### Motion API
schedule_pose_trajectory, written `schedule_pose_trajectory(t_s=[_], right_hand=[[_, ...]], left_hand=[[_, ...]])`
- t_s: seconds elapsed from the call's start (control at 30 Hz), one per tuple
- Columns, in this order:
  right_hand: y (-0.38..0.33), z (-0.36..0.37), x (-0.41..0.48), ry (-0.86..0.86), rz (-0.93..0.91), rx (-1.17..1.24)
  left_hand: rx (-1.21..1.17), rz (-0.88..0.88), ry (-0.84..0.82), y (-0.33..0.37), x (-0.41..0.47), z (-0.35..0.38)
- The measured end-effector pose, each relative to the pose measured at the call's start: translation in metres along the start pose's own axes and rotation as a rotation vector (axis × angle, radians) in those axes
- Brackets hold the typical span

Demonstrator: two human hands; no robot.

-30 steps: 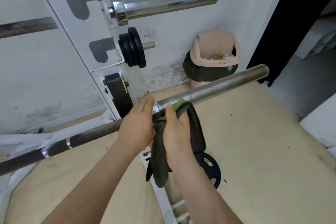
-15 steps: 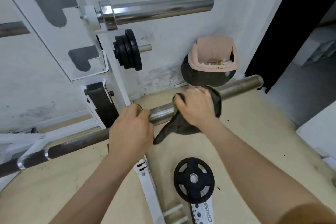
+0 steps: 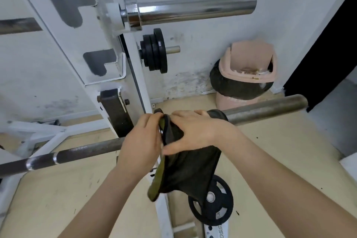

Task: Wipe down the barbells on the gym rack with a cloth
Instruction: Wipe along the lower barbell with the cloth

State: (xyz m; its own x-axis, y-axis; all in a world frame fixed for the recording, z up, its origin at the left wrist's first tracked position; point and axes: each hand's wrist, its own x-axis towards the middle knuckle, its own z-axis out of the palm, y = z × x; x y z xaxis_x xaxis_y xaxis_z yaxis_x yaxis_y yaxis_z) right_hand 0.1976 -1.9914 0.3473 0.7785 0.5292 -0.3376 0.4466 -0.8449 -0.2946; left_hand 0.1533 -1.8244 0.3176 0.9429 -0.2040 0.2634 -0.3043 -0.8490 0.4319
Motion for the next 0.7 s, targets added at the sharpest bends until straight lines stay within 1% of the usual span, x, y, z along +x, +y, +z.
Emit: schedule_pose_trajectory(t_s=[0.03,0.07,0.1,0.17,0.27,0.33,0.4,0.5,0.57,0.63,0.7], right_hand=[[0.005,0.005,0.000,0.011,-0.008,-0.129],[0.006,0.013,0.003,0.082,-0.019,-0.232],[0.005,0.022,0.007,0.191,-0.035,-0.295],[0.008,0.033,0.014,0.347,-0.058,-0.351],[0.033,0.031,0.007,0.429,-0.069,-0.383],[0.066,0.029,-0.009,0.435,0.001,-0.387],[0.106,0.022,-0.032,0.419,0.111,-0.398],[0.155,0.007,-0.067,0.414,0.304,-0.367],[0.155,0.002,-0.070,0.384,0.376,-0.344],[0.134,0.010,-0.053,0.425,0.344,-0.383],[0.104,0.024,-0.033,0.512,0.235,-0.382]], left_hand=[[0.033,0.004,0.018,-0.001,0.000,0.003],[0.074,0.001,0.032,-0.002,0.001,0.005],[0.114,-0.003,0.036,-0.002,0.002,0.006],[0.186,0.003,0.024,0.002,0.006,0.006],[0.360,0.037,0.027,0.014,0.014,0.010],[0.416,0.061,-0.022,0.021,0.017,0.016],[0.471,0.042,-0.079,0.020,0.015,0.022],[0.512,0.053,-0.025,0.024,0.017,0.020],[0.489,0.094,-0.041,0.040,0.023,0.019],[0.453,0.138,-0.120,0.063,0.030,0.029],[0.444,0.108,-0.194,0.074,0.034,0.050]])
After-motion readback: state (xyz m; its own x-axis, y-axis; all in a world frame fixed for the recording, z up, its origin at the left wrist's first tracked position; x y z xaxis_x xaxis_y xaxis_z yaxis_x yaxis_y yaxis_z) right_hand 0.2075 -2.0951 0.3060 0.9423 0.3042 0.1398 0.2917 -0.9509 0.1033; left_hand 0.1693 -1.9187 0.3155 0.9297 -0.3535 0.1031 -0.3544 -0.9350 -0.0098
